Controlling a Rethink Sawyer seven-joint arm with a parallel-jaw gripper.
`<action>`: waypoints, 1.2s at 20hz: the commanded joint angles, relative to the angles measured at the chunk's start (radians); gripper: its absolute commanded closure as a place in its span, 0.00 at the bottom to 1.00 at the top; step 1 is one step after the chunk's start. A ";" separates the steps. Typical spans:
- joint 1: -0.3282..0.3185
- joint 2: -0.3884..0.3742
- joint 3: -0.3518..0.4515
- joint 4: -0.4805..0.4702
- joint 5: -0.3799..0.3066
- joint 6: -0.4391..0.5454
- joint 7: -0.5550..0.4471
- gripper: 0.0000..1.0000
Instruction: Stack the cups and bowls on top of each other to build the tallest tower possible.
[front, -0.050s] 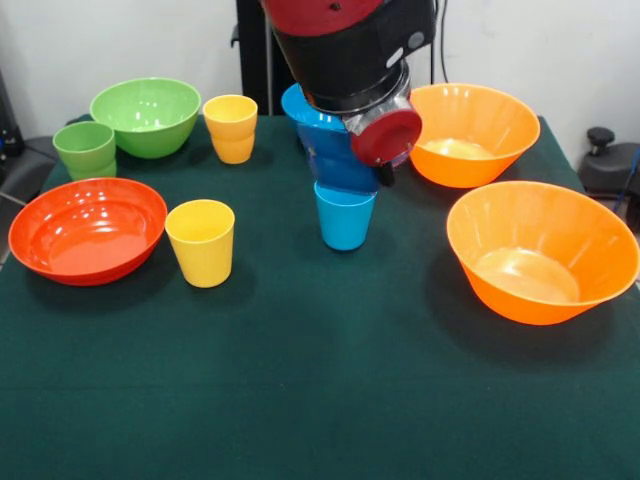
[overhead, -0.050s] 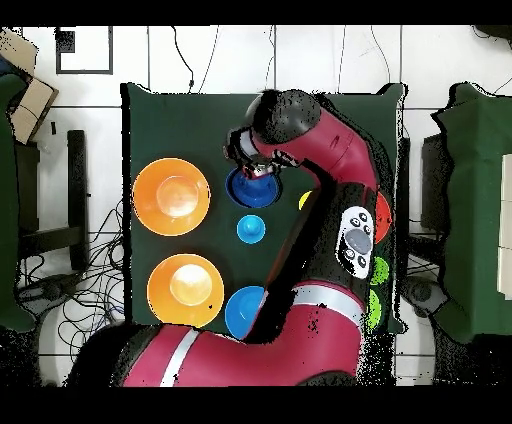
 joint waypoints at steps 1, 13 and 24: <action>-0.009 0.073 0.085 -0.047 0.025 0.074 0.246 1.00; 0.021 0.079 0.083 -0.081 0.045 0.109 0.300 1.00; 0.021 -0.003 0.072 0.015 0.056 0.108 0.274 1.00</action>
